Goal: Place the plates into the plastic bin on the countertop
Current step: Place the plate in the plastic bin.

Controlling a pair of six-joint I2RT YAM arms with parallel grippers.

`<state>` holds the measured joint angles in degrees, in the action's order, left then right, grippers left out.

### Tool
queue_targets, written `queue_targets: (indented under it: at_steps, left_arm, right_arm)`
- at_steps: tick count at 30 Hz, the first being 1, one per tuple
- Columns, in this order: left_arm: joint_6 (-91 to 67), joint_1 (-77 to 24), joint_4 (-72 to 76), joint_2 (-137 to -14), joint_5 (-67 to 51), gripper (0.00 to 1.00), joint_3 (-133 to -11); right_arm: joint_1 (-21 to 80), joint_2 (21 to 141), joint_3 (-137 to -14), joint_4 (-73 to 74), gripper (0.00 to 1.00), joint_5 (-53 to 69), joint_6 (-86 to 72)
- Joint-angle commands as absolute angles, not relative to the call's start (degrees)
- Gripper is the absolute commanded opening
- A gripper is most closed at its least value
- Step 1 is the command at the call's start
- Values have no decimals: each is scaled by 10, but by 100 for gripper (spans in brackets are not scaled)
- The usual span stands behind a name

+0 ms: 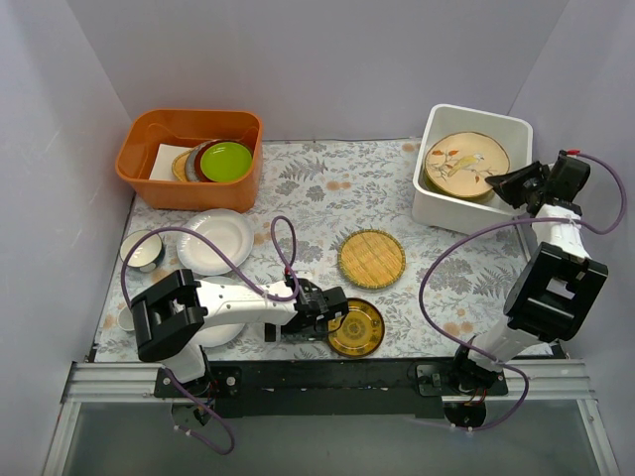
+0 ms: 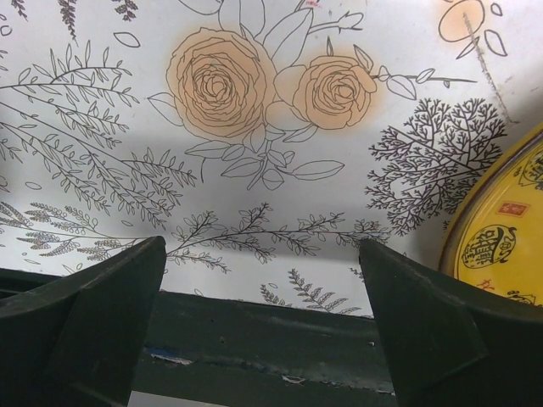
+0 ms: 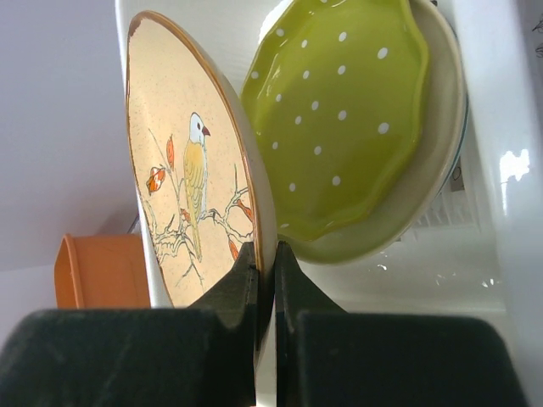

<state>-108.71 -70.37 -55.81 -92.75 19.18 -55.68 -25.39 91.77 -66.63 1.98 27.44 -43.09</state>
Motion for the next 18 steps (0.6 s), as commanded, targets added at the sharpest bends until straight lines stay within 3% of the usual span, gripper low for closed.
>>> queue_targets:
  at_steps: [1, 18]
  left_arm:
    - [-1095, -708, -563, -924, 209, 98, -574]
    - [-1095, -711, -584, -928, 214, 98, -594]
  right_arm:
    - [-258, 915, -692, -72, 1, 281, -467]
    - [-218, 969, -762, 18, 1, 195, -381]
